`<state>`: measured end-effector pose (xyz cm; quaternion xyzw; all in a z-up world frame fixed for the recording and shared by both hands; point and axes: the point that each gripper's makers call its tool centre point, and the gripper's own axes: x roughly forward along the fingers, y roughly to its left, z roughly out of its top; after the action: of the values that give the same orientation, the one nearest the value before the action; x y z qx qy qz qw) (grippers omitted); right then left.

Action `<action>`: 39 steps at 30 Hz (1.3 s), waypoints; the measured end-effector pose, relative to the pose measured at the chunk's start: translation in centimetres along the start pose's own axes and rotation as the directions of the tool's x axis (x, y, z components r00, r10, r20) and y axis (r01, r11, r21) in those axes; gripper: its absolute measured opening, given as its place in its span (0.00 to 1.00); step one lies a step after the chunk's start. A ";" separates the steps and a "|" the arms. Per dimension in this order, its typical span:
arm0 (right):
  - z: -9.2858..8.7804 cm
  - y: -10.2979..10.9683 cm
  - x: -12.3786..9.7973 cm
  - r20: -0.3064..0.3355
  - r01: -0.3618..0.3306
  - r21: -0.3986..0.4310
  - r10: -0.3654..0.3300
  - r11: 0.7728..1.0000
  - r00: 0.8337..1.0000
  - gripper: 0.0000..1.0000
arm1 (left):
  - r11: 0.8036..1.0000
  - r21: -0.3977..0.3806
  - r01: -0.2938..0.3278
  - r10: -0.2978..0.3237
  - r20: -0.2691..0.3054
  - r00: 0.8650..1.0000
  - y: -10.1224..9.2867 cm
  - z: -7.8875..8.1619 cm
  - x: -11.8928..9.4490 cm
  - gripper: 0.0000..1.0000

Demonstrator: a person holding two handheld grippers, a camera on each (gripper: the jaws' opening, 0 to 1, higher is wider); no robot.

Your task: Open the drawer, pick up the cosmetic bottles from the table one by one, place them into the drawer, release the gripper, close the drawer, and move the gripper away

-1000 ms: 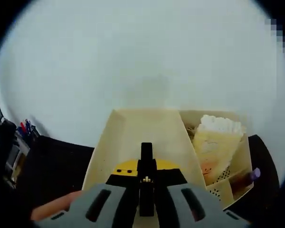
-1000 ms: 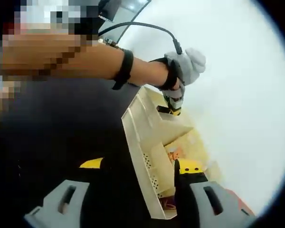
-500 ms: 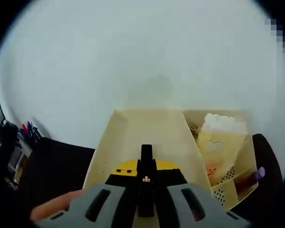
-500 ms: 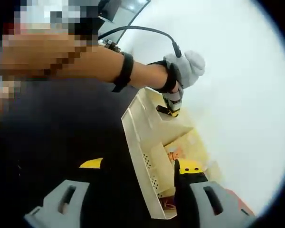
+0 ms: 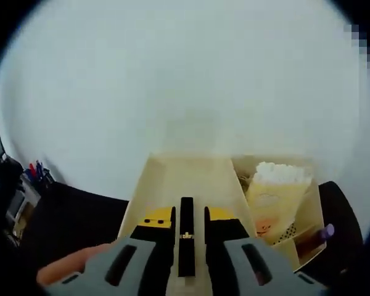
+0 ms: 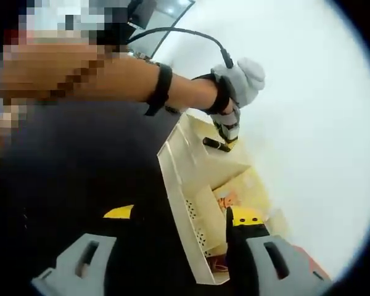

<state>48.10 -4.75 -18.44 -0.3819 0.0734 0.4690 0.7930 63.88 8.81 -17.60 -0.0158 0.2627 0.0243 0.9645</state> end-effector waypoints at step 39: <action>-3.2 0.1 -9.5 -0.154 0.200 0.093 -0.184 0.975 0.971 0.61 | 0.949 0.313 0.035 -0.083 0.141 0.987 5.8 -5.6 -23.5 0.84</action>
<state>43.52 -13.44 -16.22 -0.3766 0.1188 0.3563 0.8468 40.47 13.49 -10.57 0.1295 0.1881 -0.0451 0.9725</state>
